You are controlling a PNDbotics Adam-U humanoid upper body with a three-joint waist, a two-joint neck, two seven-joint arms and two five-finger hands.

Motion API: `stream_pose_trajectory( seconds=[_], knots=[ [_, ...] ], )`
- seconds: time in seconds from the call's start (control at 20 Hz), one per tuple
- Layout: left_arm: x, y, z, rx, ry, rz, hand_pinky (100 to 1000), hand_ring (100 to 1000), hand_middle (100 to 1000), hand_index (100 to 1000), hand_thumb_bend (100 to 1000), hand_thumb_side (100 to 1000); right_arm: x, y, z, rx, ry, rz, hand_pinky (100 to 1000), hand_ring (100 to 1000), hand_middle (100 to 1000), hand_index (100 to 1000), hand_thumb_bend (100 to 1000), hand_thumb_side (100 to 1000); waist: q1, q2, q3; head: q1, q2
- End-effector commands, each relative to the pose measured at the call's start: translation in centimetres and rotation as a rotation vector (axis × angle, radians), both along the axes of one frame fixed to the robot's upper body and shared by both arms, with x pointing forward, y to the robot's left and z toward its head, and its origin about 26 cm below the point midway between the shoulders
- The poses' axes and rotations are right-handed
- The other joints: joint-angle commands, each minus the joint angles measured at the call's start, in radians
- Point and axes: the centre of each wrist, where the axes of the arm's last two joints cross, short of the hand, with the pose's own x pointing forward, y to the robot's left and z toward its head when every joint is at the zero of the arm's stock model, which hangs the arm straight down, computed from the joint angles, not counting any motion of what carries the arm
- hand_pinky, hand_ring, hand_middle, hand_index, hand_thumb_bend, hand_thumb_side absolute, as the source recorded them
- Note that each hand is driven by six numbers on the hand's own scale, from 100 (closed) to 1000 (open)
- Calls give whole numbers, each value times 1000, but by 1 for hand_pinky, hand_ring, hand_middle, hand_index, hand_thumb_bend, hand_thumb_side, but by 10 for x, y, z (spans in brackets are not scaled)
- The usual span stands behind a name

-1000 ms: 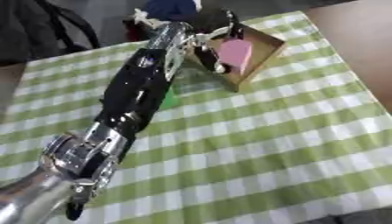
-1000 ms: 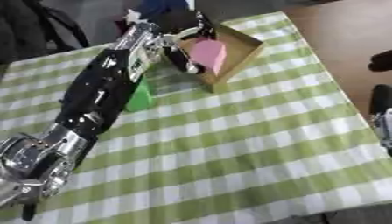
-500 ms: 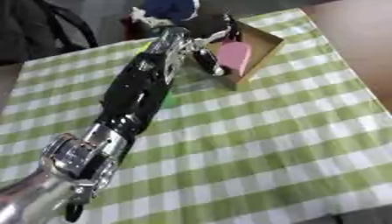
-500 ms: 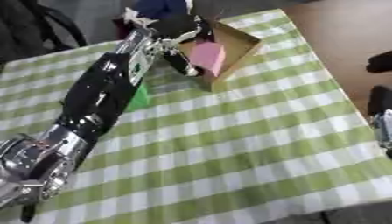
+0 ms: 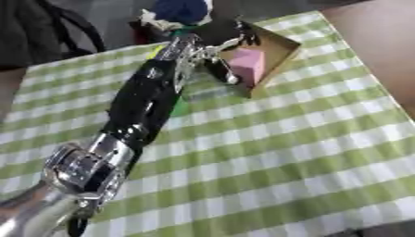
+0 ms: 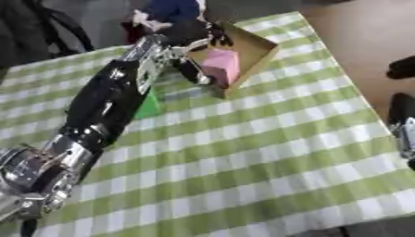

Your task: Pick up objects on the table and place them in the box.

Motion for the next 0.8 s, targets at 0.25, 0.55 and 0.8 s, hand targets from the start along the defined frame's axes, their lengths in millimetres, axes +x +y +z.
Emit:
stream_pose_trajectory(
  seconds=[0.25, 0.55, 0.8],
  knots=[
    [-6, 17, 39, 0, -118, -4, 791, 700, 692, 818, 533, 172, -4, -3, 5, -2, -17, -6, 842, 726, 693, 953, 100, 396, -21, -34, 20, -7, 2],
    [-13, 42, 57, 112, -27, -13, 825, 717, 704, 838, 541, 170, -5, -7, -1, -3, 10, -30, 842, 726, 694, 953, 100, 399, -29, -62, 55, -23, 23],
    [-19, 67, 55, 204, 120, 7, 833, 714, 720, 853, 570, 189, -7, -11, -5, 0, 31, -52, 842, 724, 693, 953, 100, 401, -36, -82, 87, -38, 39]
  ],
)
